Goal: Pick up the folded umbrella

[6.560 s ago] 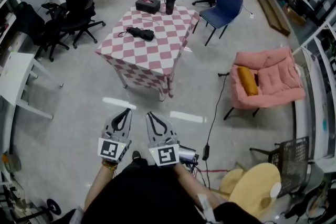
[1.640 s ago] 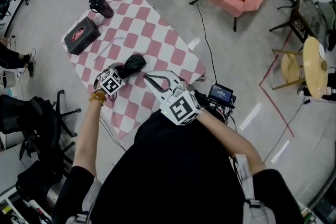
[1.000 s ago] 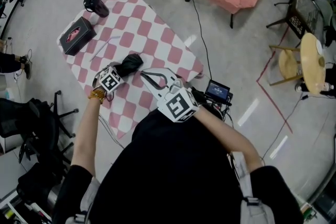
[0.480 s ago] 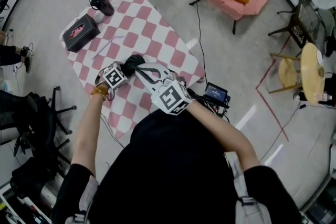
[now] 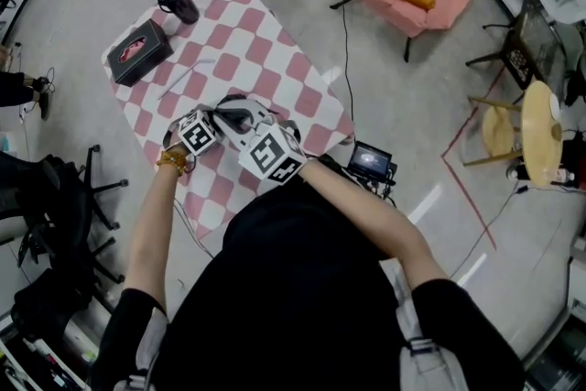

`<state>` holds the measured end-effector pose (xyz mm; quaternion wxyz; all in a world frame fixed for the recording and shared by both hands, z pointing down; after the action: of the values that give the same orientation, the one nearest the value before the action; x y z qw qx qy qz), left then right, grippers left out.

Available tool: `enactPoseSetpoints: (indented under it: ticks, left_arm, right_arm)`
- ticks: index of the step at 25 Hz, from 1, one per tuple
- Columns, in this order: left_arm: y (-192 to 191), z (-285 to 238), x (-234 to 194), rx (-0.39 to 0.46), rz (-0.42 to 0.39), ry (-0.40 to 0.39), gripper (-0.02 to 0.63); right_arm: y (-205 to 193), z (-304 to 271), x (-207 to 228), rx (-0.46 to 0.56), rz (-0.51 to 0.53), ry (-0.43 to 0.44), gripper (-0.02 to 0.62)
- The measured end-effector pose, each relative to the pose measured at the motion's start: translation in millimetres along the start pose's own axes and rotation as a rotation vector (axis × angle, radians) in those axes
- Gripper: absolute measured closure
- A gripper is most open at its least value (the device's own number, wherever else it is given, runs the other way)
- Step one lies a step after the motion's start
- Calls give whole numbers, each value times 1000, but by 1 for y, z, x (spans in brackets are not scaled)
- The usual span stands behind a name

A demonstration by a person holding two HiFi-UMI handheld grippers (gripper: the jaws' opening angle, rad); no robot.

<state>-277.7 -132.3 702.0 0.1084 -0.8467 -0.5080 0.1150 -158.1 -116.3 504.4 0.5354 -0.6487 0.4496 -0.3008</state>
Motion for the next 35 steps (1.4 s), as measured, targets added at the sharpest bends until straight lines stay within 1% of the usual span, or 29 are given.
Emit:
enactPoseSetpoints:
  ticks: [5,17,22,25,28,32,35]
  left_arm:
    - [0,0,3,0,-5,22,377]
    - [1,-1,4,-22,15,21,383]
    - [2,-4,7,7,14,30,387]
    - [1,-1,6,-8,10,46,388]
    - [-1,-1,7,-13,7,55,391]
    - [0,-1,6,-20,23,55,393]
    - [0,0,8,-18,30,68,397]
  right_arm:
    - [-9,-8,-6,-22,-6,15,577]
    - [-20,-8,-10,-45,-39,-1,577]
    - [-26,-7,-12,-56,-55,-11,577]
    - [-28,-10,-13,-62,-65,-15,577]
    - [-29,-11,-19,-61,-63,-7,577]
    - [-28,-10,-22,-66,-63,1,577]
    - [-28,-9,-22,-68,-59,-3,577]
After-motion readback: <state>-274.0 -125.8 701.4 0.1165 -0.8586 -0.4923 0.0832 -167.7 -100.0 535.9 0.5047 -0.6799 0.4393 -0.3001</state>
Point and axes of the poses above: the fingertips, and each gripper's own axes: z backward along the fingers, x to its right, y out of its top, the point moved 7 cm from there along z, backward along the fingers, and after that the axes turned 5 degrees about -y, right-handed, at the moved point
